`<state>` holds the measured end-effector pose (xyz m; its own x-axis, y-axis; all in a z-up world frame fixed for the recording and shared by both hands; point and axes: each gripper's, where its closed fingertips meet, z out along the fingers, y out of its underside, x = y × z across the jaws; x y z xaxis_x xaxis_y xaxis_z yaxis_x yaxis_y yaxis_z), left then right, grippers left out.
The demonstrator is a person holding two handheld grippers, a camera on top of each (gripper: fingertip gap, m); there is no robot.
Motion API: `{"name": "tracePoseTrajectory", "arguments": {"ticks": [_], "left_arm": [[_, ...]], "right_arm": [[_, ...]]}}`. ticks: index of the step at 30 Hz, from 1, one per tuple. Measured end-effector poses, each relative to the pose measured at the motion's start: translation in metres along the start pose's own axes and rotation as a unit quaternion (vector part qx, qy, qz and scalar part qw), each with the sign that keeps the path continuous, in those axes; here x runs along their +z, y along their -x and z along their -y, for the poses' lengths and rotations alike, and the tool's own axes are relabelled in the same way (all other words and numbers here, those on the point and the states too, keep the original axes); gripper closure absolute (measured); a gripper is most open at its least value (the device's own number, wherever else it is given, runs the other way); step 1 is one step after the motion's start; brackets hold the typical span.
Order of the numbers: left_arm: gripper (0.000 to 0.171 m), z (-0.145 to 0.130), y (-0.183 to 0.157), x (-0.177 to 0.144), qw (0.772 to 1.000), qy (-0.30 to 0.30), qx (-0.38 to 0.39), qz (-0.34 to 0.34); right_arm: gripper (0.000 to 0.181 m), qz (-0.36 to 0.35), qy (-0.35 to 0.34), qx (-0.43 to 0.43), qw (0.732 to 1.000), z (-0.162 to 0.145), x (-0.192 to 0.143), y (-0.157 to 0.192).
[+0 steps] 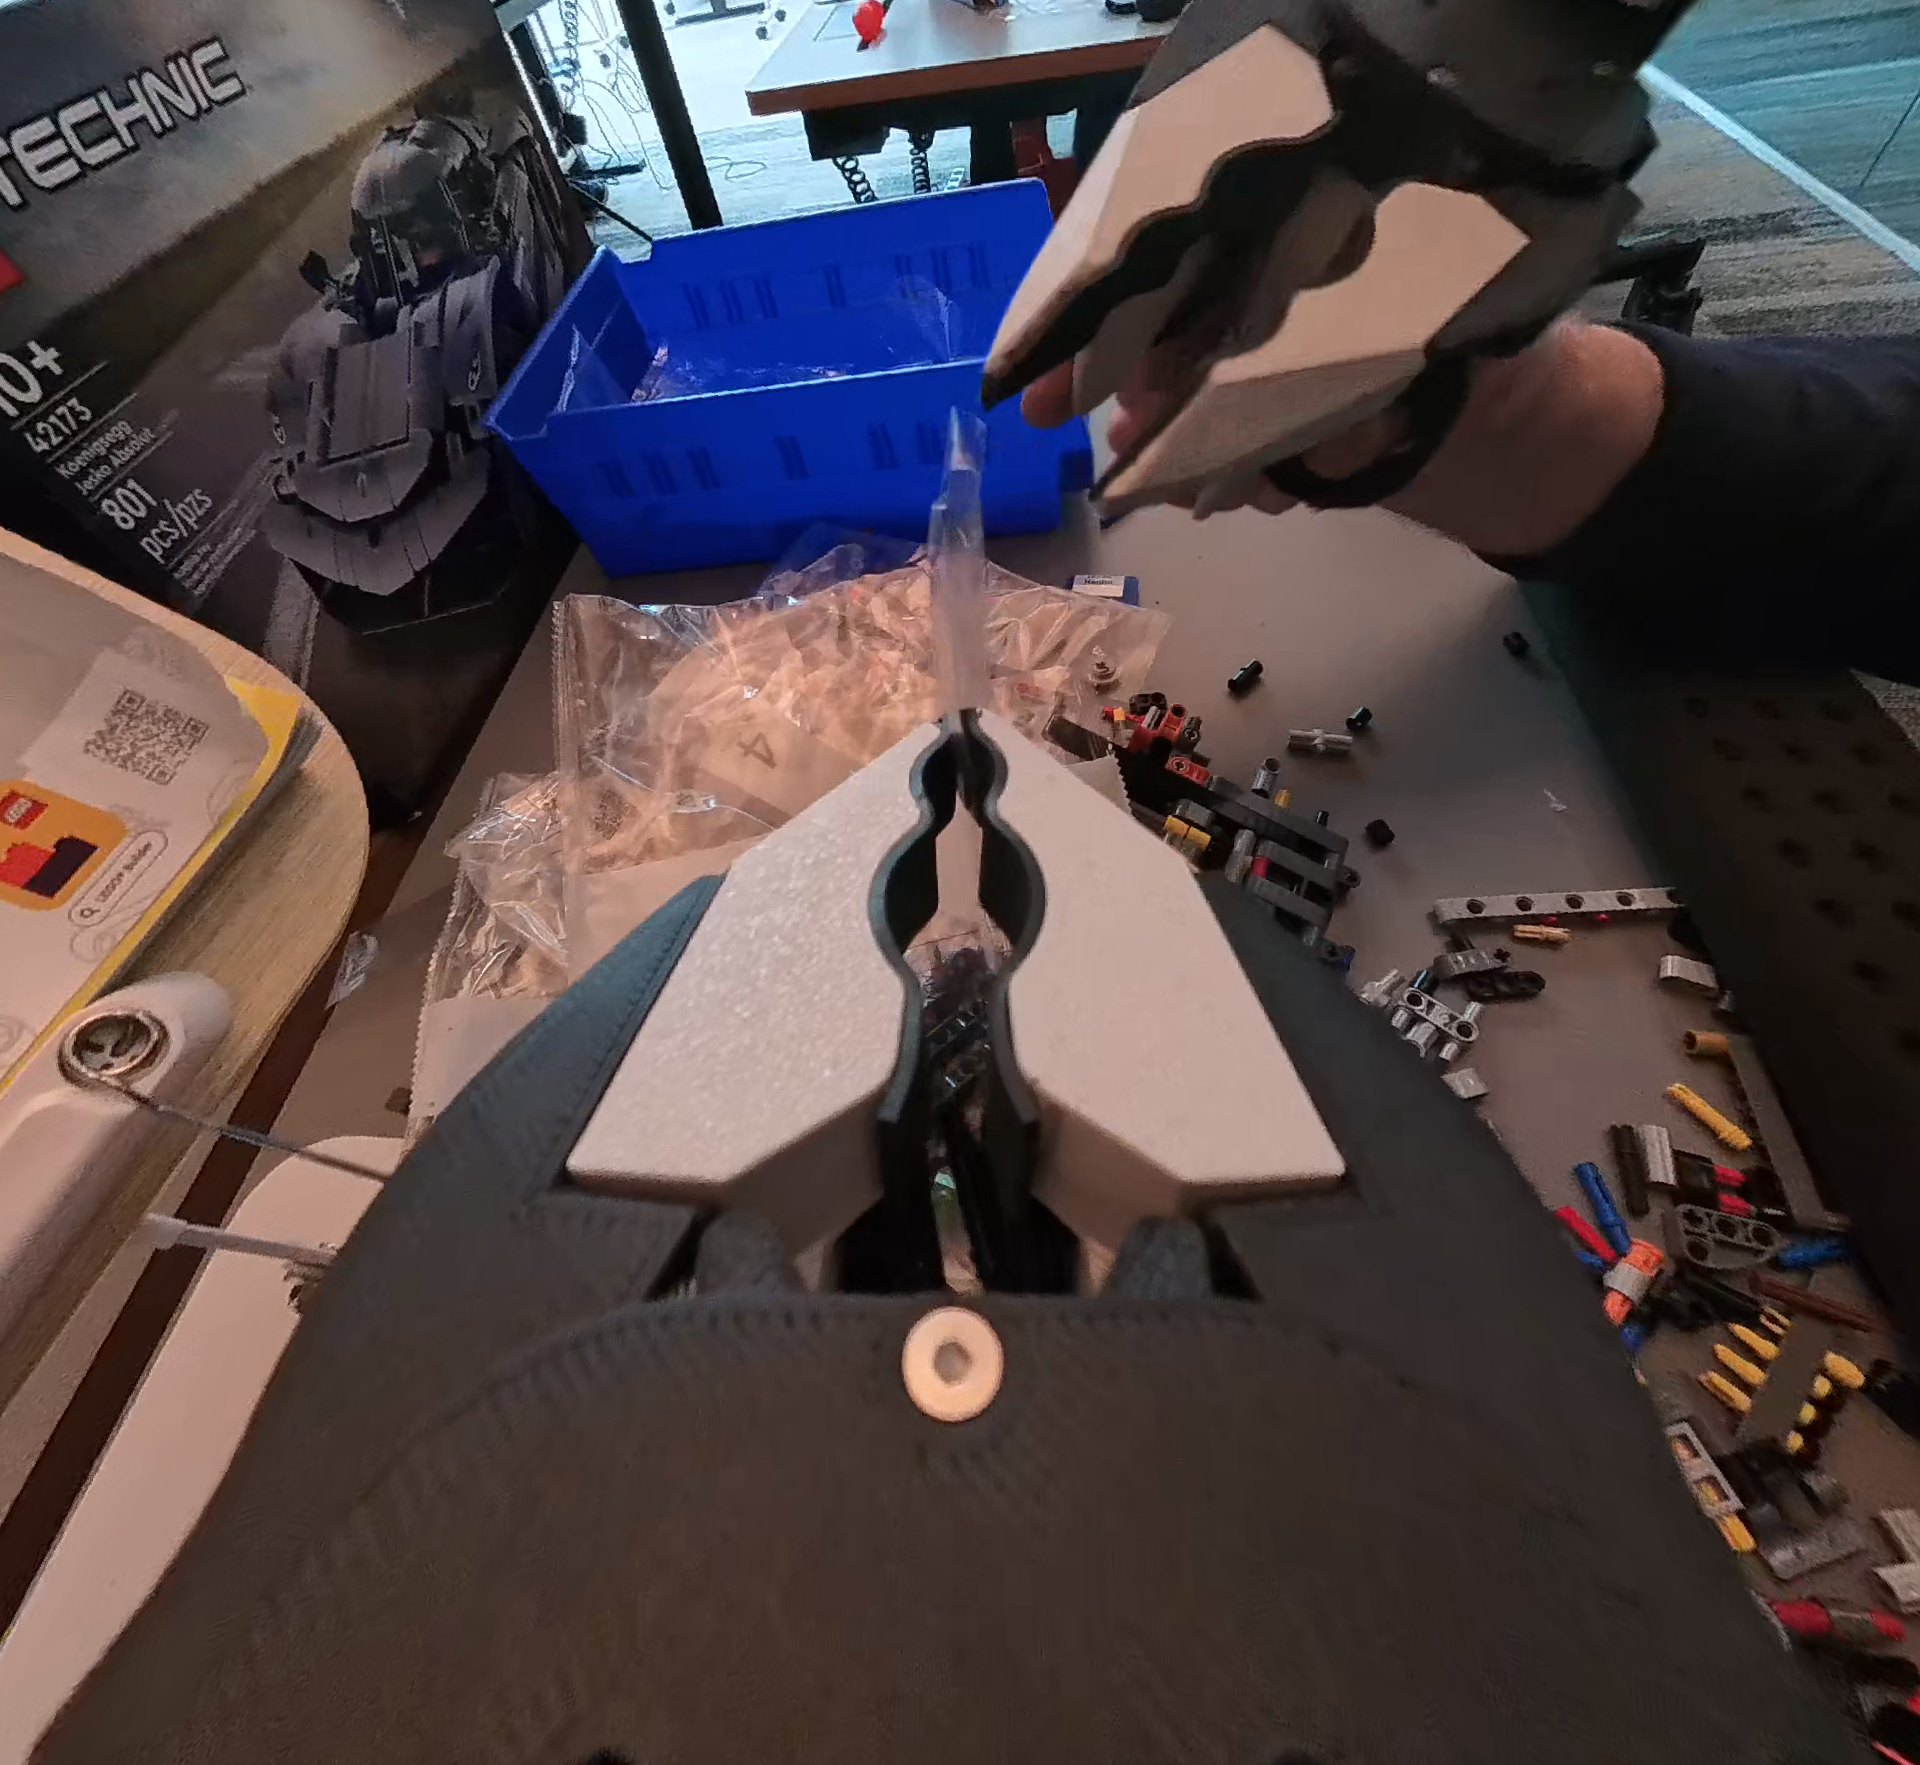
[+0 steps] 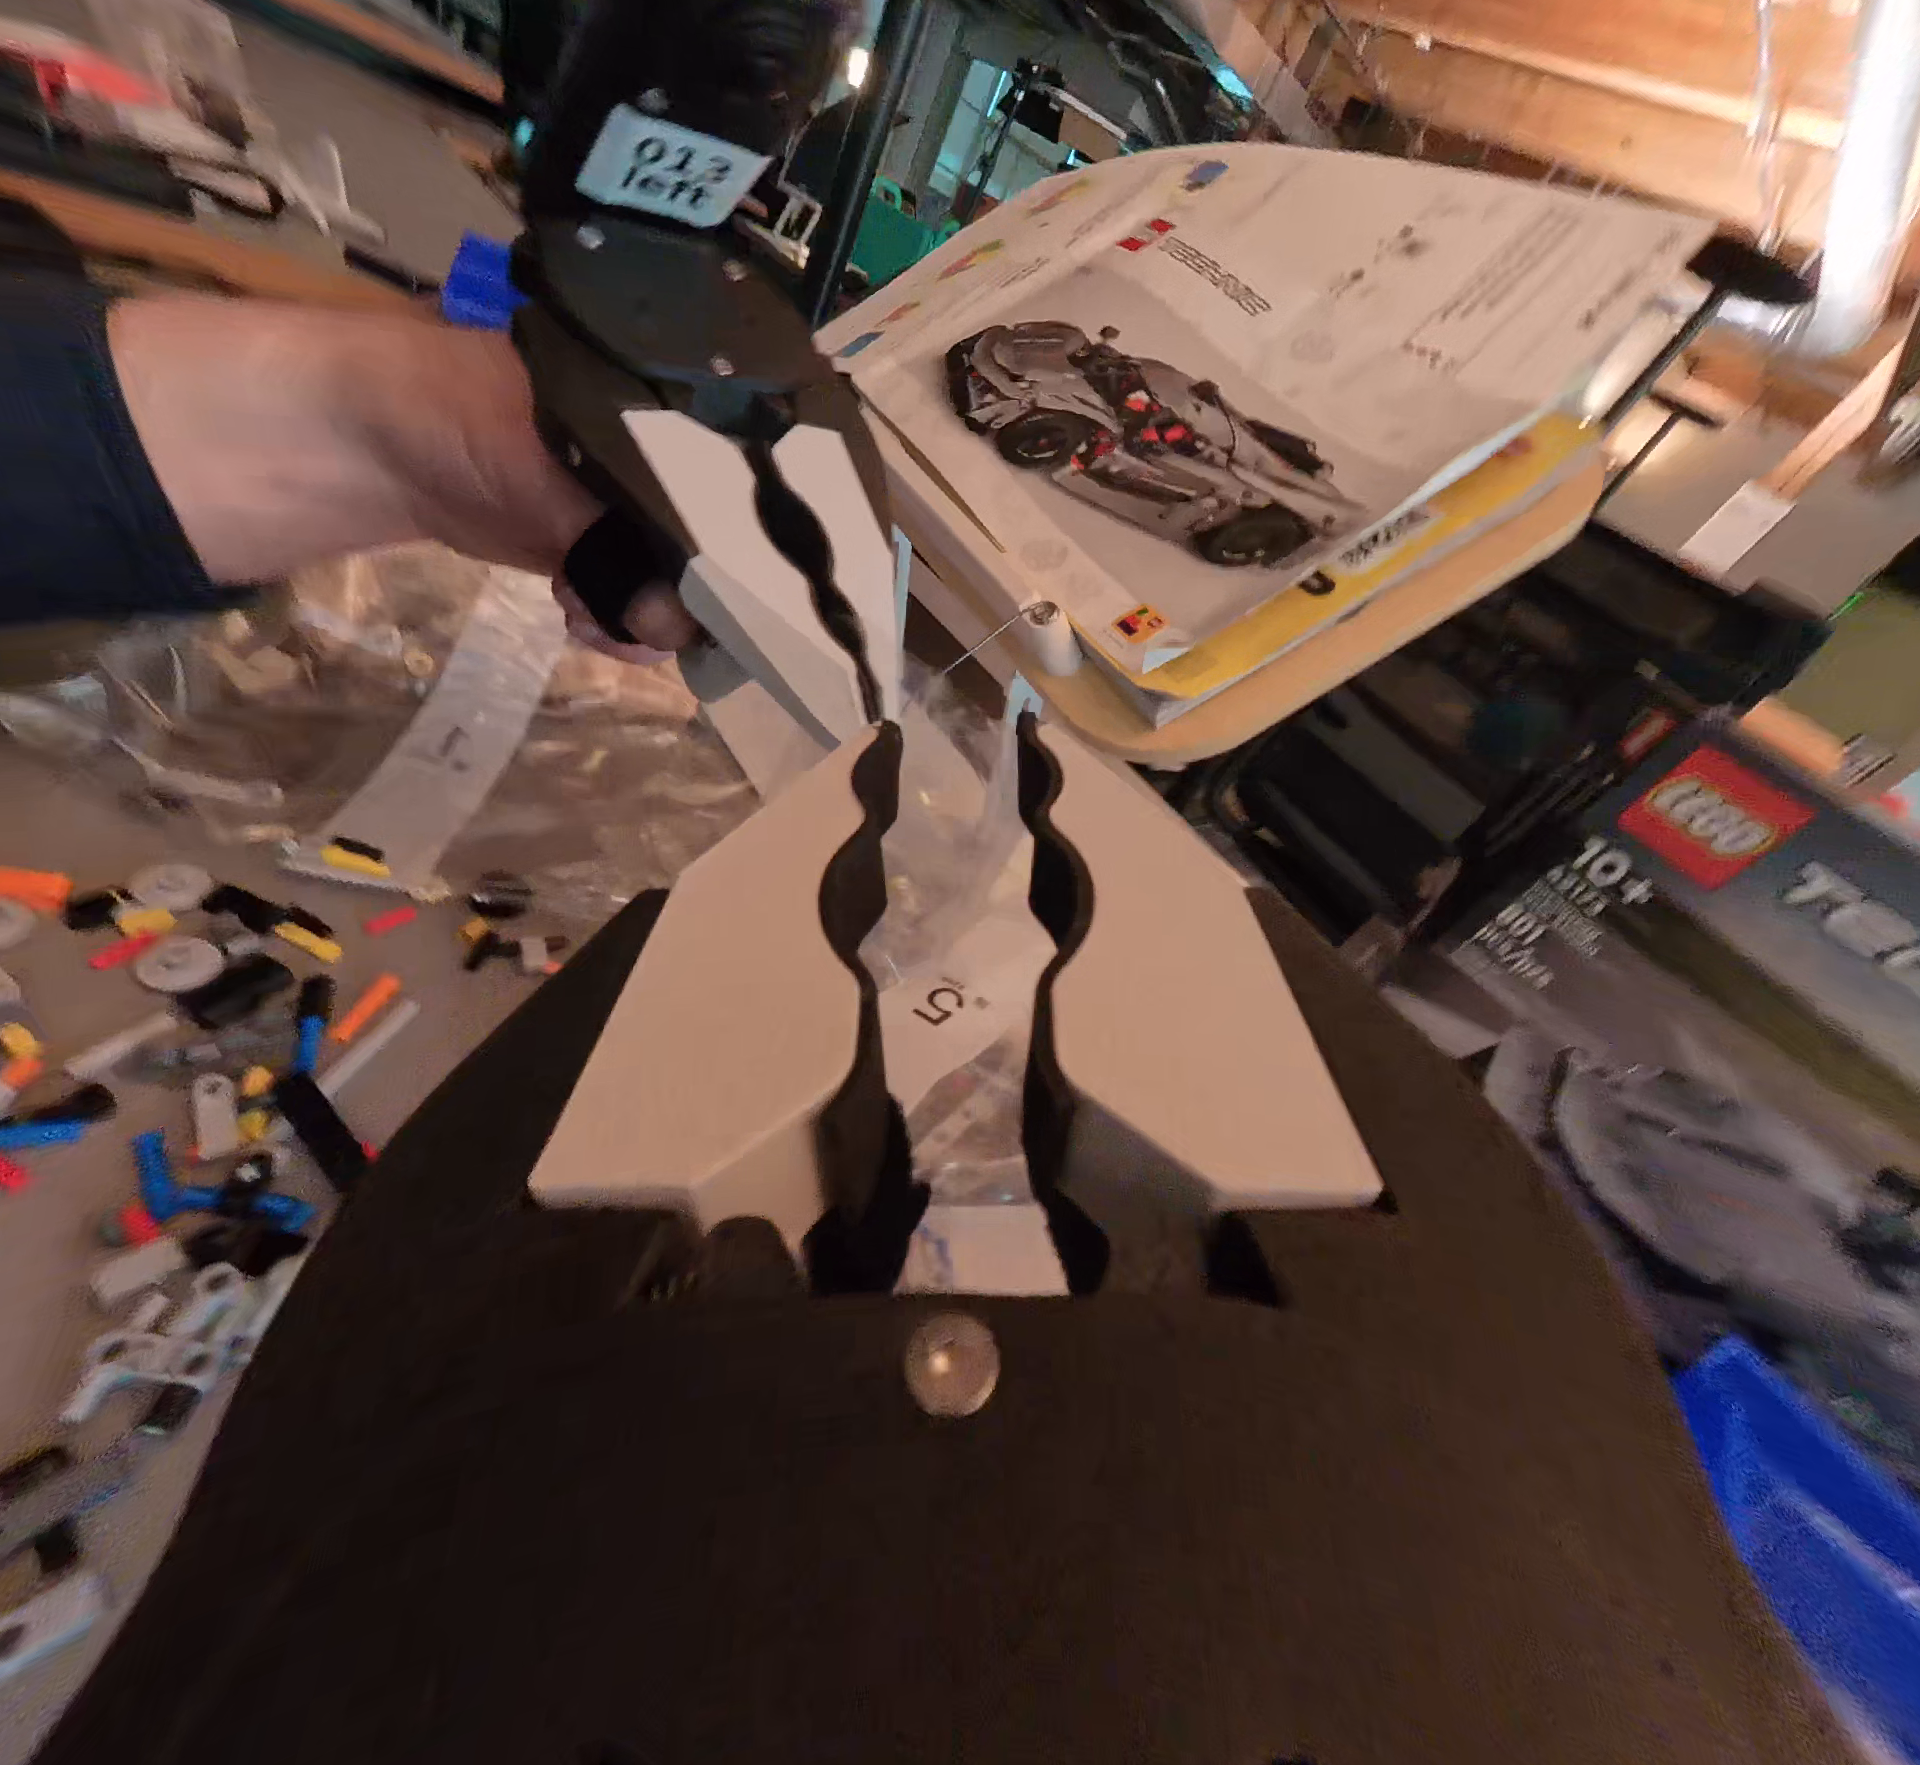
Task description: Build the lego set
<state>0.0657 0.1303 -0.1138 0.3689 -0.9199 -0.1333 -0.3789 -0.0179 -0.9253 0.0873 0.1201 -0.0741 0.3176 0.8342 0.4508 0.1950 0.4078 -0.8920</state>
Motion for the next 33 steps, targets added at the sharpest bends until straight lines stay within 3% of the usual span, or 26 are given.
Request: {"name": "tracePoseTrajectory", "arguments": {"ticks": [7, 23, 33], "left_arm": [[0.171, -0.003, -0.003, 0.004, 1.000, 0.018, 0.011, -0.001], [0.171, -0.011, -0.004, 0.007, 0.998, 0.056, 0.035, 0.013], [0.169, -0.010, -0.009, 0.004, 0.999, 0.045, 0.011, -0.011]], "right_arm": [[0.158, -0.031, 0.057, -0.109, 0.992, -0.010, 0.011, 0.010], [0.174, -0.029, 0.111, -0.138, 0.984, -0.028, 0.017, 0.013], [0.181, -0.025, 0.121, -0.158, 0.980, -0.030, 0.016, 0.016]]}}
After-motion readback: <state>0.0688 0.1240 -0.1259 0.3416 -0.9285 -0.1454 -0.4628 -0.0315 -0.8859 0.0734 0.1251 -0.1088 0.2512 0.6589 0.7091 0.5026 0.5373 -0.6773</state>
